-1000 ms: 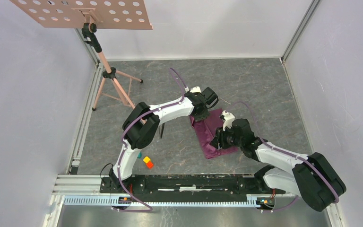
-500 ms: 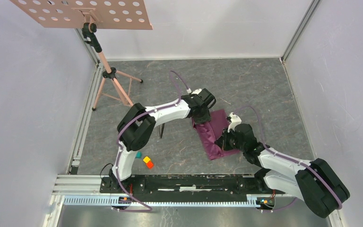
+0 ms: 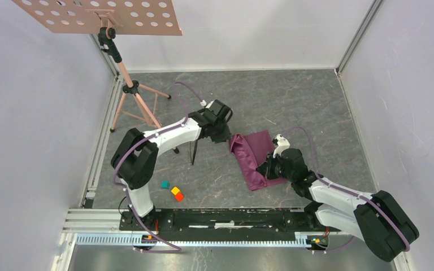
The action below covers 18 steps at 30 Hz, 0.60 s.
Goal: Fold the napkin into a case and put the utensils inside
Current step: Fold the lower triangle-folded napkin at the center of the board, then smooth out the 2/3-rectangle-folded napkin at the center of the board.
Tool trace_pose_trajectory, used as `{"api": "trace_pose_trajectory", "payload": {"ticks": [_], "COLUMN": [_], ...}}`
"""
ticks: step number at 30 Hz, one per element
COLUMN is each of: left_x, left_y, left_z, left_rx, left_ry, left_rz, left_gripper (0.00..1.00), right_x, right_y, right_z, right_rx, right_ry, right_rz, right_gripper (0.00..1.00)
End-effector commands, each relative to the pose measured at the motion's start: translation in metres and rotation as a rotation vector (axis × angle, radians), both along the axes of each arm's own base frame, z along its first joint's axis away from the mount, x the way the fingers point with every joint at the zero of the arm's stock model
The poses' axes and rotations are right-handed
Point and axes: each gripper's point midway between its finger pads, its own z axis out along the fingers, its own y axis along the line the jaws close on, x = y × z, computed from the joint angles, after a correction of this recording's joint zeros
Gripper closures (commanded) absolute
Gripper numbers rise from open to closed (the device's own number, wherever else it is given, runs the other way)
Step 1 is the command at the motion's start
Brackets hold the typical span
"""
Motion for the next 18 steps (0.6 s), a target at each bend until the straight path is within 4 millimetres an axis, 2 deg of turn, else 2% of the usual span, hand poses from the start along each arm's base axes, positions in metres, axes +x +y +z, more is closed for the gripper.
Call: {"api": "trace_pose_trajectory", "payload": {"ticks": [1, 6, 10, 18], "left_x": [0.013, 0.026, 0.033, 0.035], "left_y": [0.008, 0.000, -0.014, -0.037], "left_z": [-0.008, -0.013, -0.018, -0.019], "left_rx": [0.010, 0.028, 0.006, -0.041], "left_ry": [-0.018, -0.025, -0.014, -0.017], "left_rz": [-0.030, -0.031, -0.054, -0.076], "left_gripper": [0.68, 0.74, 0.78, 0.79], "right_x": [0.006, 0.005, 0.003, -0.001], "right_y": [0.002, 0.004, 0.004, 0.006], "right_z": [0.009, 0.009, 0.010, 0.010], "right_rx": [0.027, 0.033, 0.044, 0.060], "right_ry": [-0.044, -0.037, -0.037, -0.030], "right_rz": [-0.014, -0.007, -0.003, 0.006], "right_gripper": [1.00, 1.00, 1.00, 0.99]}}
